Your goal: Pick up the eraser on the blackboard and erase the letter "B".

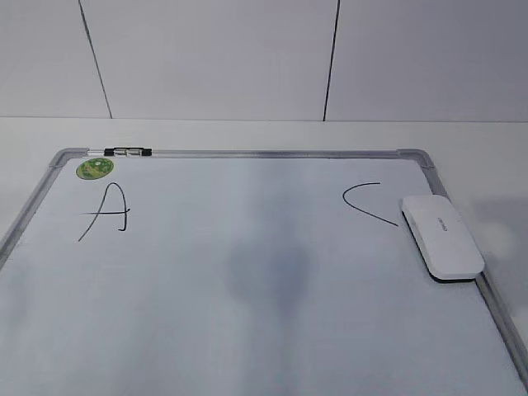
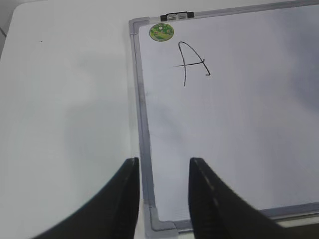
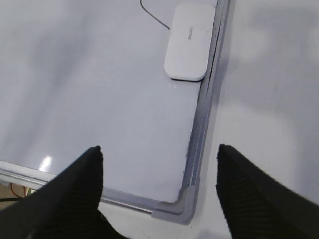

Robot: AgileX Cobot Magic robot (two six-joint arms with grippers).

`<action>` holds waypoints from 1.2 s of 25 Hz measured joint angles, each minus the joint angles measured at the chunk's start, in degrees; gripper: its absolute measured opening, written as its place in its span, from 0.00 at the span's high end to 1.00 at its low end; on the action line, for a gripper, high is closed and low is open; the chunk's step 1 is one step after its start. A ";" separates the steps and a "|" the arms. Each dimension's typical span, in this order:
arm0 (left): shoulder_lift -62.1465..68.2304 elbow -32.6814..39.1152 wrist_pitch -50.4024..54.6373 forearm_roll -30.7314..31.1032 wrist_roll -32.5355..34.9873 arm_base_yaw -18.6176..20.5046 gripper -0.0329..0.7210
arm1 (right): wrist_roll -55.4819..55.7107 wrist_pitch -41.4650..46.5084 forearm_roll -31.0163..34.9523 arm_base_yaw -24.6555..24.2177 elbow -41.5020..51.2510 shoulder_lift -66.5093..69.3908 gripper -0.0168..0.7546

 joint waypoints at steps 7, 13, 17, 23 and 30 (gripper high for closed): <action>-18.15 10.04 1.83 -3.15 0.00 0.00 0.63 | -1.97 0.11 -0.05 0.00 9.73 -12.43 0.25; -25.66 17.54 2.30 -3.30 0.00 0.00 0.63 | -2.57 2.14 -0.76 0.00 11.83 -23.71 0.25; -25.66 20.10 1.10 -3.18 0.36 0.00 0.64 | -2.45 4.05 -4.37 0.00 12.21 -30.43 0.25; -25.66 22.28 -5.82 -2.19 1.28 0.00 0.64 | -2.12 3.57 -5.25 0.00 12.82 -32.26 0.25; -25.66 22.53 -6.83 -2.19 1.43 0.00 0.64 | -1.67 1.44 -5.52 0.00 14.16 -32.26 0.25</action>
